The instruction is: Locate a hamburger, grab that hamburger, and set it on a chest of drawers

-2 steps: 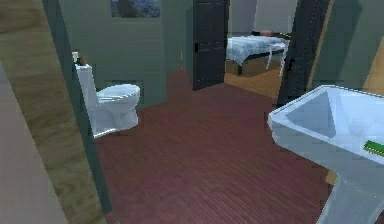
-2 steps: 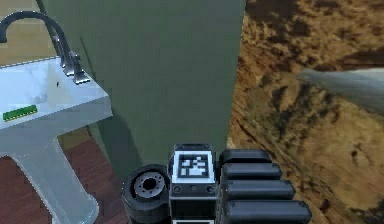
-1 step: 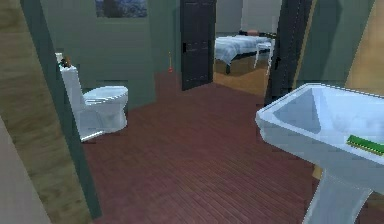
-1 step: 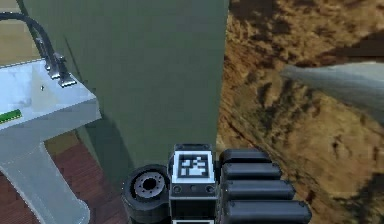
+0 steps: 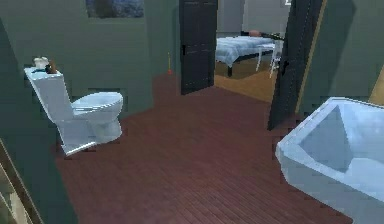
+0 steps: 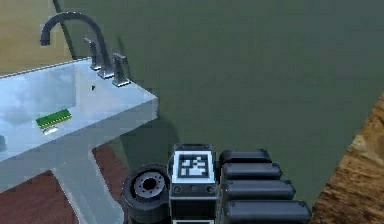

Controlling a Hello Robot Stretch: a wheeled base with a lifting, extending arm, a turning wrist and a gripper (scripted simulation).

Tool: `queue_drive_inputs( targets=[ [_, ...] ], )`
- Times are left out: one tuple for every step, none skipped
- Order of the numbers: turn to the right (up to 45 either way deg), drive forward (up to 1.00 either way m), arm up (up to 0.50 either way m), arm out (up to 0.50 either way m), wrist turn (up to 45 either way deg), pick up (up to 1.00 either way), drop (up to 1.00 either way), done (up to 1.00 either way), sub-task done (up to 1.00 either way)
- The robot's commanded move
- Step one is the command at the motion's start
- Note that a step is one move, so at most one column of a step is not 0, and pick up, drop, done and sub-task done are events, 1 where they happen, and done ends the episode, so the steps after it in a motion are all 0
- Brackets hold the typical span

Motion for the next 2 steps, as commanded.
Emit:
queue_drive_inputs(
  targets=[
    [3.0, 0.00, 0.00, 0.00, 0.0, 0.00, 0.00, 0.00, 0.00],
    [0.0, 0.20, 0.00, 0.00, 0.0, 0.00, 0.00, 0.00, 0.00]
  ],
)
